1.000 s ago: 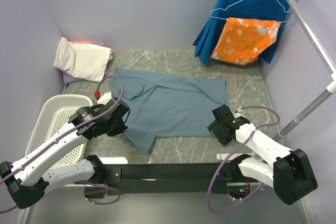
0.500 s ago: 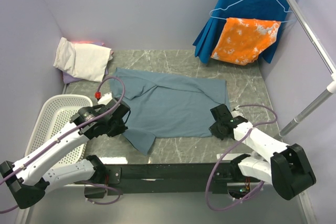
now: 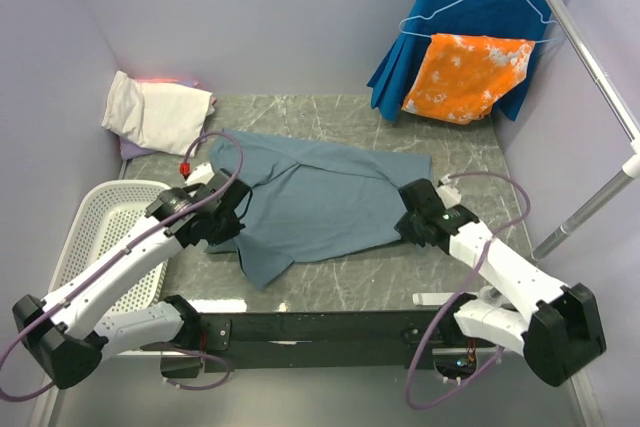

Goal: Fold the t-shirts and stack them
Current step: Grap the side of the flattened tshirt closest away from the robot with both arms, then fold the other side of the tshirt into a rectangle

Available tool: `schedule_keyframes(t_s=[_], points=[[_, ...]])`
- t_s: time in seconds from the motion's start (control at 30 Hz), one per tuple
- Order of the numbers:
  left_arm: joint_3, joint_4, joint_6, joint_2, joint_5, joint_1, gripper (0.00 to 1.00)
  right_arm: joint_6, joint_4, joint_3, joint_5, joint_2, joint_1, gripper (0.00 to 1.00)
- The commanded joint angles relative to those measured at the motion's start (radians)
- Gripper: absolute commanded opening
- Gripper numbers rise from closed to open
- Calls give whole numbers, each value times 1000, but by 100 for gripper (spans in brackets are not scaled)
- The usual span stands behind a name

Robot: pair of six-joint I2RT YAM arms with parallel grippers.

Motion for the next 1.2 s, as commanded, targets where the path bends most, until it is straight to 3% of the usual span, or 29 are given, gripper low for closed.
schedule_keyframes(t_s=[0.0, 0.33, 0.6, 0.8, 1.0, 1.13, 1.17], points=[[36, 125, 101, 54, -32, 88, 1, -99, 13, 113, 73, 109, -15, 0], [223, 314, 328, 292, -13, 226, 1, -231, 99, 183, 44, 276, -156, 0], [343, 382, 384, 490, -12, 284, 1, -337, 148, 307, 4, 453, -223, 0], [345, 414, 410, 560, -39, 347, 1, -412, 134, 454, -28, 614, -240, 0], [381, 489, 454, 629, -40, 425, 1, -444, 82, 535, 58, 715, -247, 2], [435, 534, 479, 695, -23, 470, 8, -444, 47, 563, 165, 732, -265, 9], [458, 523, 476, 714, -29, 491, 32, -438, 45, 575, 222, 726, -268, 15]])
